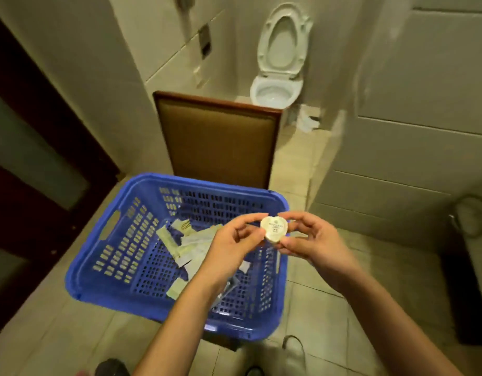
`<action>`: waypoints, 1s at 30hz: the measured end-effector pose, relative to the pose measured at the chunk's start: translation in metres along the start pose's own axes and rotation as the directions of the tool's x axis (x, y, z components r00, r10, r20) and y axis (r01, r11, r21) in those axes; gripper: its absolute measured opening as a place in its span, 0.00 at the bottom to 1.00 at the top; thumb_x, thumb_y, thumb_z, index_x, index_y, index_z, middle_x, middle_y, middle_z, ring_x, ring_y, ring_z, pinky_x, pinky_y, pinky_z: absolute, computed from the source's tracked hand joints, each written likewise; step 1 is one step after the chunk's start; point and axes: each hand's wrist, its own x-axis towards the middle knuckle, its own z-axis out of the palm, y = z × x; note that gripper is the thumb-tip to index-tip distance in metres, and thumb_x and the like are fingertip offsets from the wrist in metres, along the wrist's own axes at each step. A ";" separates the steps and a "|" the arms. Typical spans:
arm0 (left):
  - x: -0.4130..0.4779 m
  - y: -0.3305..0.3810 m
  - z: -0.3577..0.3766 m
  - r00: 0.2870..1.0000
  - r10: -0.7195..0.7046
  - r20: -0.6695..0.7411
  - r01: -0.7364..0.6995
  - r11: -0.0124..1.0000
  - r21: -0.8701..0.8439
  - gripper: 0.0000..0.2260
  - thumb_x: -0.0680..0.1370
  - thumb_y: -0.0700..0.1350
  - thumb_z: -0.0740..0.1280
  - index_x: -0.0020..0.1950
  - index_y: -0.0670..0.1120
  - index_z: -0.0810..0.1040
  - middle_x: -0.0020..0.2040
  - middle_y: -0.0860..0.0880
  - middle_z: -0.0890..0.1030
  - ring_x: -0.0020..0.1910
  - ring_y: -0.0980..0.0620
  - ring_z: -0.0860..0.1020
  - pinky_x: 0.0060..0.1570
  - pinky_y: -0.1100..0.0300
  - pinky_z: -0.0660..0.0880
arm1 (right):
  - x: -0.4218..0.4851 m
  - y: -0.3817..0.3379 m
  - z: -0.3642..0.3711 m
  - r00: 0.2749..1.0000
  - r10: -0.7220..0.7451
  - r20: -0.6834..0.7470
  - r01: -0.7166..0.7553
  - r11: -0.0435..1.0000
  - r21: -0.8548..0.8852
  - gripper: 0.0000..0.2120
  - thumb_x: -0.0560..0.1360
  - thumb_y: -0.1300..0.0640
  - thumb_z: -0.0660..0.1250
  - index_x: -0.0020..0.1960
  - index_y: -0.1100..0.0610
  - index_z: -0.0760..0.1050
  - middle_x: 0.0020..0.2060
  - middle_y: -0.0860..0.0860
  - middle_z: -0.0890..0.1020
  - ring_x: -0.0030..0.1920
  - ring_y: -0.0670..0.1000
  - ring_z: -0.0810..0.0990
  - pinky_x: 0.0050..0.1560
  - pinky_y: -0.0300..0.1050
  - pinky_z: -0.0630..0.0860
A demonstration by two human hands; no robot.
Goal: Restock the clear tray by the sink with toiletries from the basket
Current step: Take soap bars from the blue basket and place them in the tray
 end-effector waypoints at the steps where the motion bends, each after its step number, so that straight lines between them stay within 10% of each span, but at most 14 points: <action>1: -0.005 0.004 0.016 0.999 0.001 0.045 -0.002 1.000 0.023 0.12 0.77 0.36 0.64 0.54 0.52 0.79 0.38 0.50 0.80 0.42 0.56 0.79 0.48 0.62 0.77 | -0.017 -0.004 -0.011 0.999 -0.003 -0.033 0.003 1.000 0.001 0.20 0.61 0.66 0.74 0.51 0.54 0.77 0.38 0.48 0.83 0.36 0.49 0.83 0.40 0.40 0.81; 9: -0.017 -0.003 0.192 0.903 -0.132 0.410 0.078 0.986 0.147 0.09 0.76 0.36 0.66 0.52 0.49 0.78 0.36 0.52 0.80 0.34 0.58 0.77 0.39 0.68 0.72 | -0.161 0.006 -0.132 0.859 -0.001 -0.512 0.087 0.986 0.143 0.08 0.72 0.67 0.67 0.49 0.57 0.78 0.43 0.57 0.82 0.37 0.49 0.84 0.41 0.42 0.81; 16: -0.065 -0.048 0.403 0.675 -0.312 0.669 0.168 0.947 0.273 0.06 0.75 0.36 0.67 0.48 0.45 0.79 0.34 0.51 0.78 0.31 0.59 0.75 0.35 0.69 0.72 | -0.331 0.045 -0.257 0.503 0.110 -0.857 0.258 0.927 0.271 0.07 0.70 0.70 0.69 0.45 0.61 0.76 0.35 0.53 0.84 0.35 0.48 0.83 0.38 0.40 0.81; 30: -0.220 -0.136 0.744 0.272 -0.537 0.799 0.090 0.841 0.534 0.02 0.75 0.41 0.69 0.46 0.47 0.78 0.39 0.49 0.80 0.37 0.53 0.76 0.42 0.63 0.72 | -0.618 0.113 -0.411 -0.134 0.359 -0.924 0.445 0.855 0.267 0.04 0.72 0.69 0.68 0.43 0.61 0.76 0.33 0.55 0.81 0.31 0.51 0.79 0.31 0.36 0.78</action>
